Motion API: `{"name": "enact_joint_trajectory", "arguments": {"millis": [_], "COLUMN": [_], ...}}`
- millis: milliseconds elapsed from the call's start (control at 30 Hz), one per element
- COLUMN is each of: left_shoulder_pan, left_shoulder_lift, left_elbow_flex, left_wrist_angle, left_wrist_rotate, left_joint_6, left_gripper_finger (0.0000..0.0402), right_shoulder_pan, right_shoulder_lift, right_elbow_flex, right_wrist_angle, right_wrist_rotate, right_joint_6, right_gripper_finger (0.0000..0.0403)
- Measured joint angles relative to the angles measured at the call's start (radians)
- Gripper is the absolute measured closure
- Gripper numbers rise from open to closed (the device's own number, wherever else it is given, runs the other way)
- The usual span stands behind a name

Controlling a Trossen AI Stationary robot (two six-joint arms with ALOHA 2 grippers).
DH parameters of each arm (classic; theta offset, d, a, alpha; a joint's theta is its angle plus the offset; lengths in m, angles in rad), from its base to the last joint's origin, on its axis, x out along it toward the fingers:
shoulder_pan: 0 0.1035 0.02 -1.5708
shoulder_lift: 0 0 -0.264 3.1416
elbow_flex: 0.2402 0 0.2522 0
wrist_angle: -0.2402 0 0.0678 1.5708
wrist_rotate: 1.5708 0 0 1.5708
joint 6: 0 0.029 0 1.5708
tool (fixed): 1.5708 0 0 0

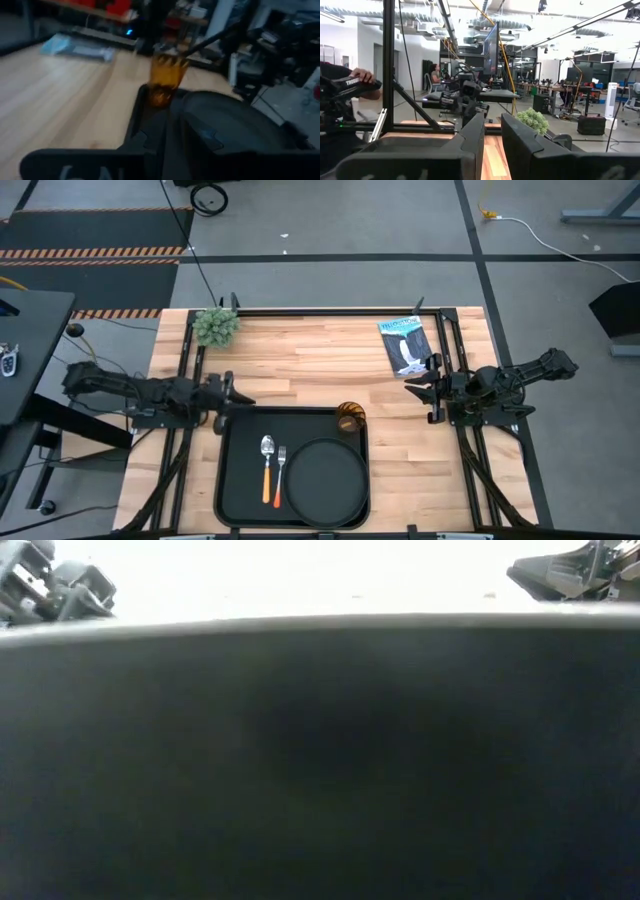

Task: Pick and place plate/cup/fork/spoon on tray
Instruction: Return to Home Position

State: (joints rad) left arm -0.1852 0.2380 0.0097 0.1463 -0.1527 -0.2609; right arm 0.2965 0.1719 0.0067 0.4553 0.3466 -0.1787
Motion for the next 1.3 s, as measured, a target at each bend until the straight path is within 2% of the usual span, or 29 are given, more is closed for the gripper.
{"name": "enact_joint_trajectory", "arguments": {"millis": [100,400,567,1300], "left_shoulder_pan": [0.037,0.12,0.132,0.132], "left_shoulder_lift": [-0.06,-0.233,-0.235,-0.225], "left_elbow_flex": [0.005,0.003,0.003,0.002], "left_wrist_angle": [-0.111,-0.092,-0.037,-0.054], "left_wrist_rotate": [0.003,0.0,-0.004,-0.003], "left_joint_6": [-0.052,-0.062,-0.064,-0.062], "left_gripper_finger": [0.0335,0.0335,0.0335,0.0335], "right_shoulder_pan": [0.0,0.0,0.0,0.0], "right_shoulder_lift": [0.0,0.0,0.0,0.0], "right_elbow_flex": [0.0,0.0,0.0,0.0], "right_wrist_angle": [-0.001,0.0,0.0,0.0], "right_wrist_rotate": [0.0,0.0,0.0,0.0], "right_joint_6": [0.0,0.0,0.0,0.0], "right_gripper_finger": [0.033,0.033,0.033,0.033]}}
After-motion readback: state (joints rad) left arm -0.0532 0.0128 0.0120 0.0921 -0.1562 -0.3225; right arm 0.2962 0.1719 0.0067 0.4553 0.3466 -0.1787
